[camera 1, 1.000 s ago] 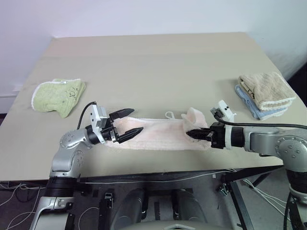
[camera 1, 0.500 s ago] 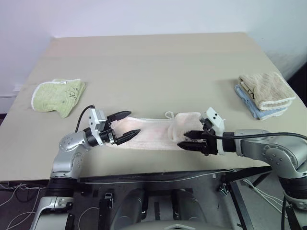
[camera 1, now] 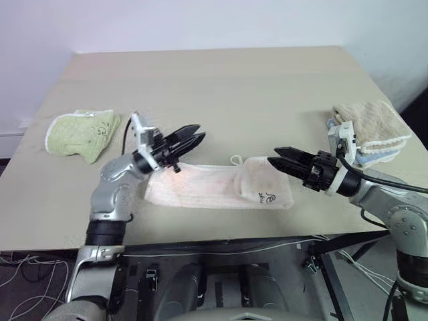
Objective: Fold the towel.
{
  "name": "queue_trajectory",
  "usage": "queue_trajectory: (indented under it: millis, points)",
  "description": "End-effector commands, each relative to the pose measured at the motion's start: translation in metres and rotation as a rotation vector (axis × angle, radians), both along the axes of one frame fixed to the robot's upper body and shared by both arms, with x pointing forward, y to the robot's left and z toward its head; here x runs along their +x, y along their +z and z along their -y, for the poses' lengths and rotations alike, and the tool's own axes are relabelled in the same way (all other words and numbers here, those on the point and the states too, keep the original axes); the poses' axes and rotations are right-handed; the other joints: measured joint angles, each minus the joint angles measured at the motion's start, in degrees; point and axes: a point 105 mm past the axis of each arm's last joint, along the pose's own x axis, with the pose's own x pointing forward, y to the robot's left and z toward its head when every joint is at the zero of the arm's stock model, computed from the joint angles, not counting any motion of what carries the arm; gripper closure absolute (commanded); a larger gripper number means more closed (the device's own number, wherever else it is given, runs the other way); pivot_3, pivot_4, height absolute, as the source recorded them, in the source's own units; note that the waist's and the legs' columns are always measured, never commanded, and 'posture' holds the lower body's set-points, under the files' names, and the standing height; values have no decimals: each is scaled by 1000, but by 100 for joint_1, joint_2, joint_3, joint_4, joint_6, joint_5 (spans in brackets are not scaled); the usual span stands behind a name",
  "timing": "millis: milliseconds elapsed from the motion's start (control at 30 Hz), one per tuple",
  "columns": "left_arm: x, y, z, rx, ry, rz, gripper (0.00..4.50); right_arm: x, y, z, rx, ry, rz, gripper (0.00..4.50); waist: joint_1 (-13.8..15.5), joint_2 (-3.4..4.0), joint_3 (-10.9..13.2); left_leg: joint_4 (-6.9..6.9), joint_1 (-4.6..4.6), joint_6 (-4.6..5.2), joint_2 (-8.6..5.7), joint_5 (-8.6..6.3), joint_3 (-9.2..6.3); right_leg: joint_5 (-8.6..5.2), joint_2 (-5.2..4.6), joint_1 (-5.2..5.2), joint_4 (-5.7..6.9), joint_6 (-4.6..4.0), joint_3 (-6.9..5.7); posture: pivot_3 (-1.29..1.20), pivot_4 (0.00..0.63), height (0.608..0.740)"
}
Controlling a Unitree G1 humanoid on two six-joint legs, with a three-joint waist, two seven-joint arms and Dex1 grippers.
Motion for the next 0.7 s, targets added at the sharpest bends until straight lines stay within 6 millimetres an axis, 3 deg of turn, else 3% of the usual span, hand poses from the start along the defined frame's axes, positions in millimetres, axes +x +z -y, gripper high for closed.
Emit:
queue_trajectory:
  millis: [33,100,300,500,700]
  points:
    - [0,-9,29,68,-84,-6,4431,13,-5,8,36,-94,22,3923,-1,1,-1,0,0,0,-1,0,1,1,1,0,0,1,1,0,150,740]
    - [-2,-11,41,75,-130,-15,4500,14,-10,5,63,-93,11,4464,-5,1,-1,-1,4,0,-2,0,4,2,2,0,1,3,4,0,150,740]
    - [-27,-34,72,203,-355,-32,4500,26,-23,6,60,-202,37,4464,-12,2,-1,-6,7,-2,0,1,8,3,5,-6,9,2,11,0,150,740]
    - [-17,-55,100,301,-318,-36,4500,31,-41,4,12,-267,38,4464,9,2,-1,-2,12,-2,-1,1,11,6,4,1,8,-2,14,0,150,740]
    - [-19,-88,106,516,-323,1,4500,39,-65,-6,-64,-295,-2,4464,-24,3,-2,-10,23,-3,2,2,24,6,11,-1,13,-1,27,0,150,740]
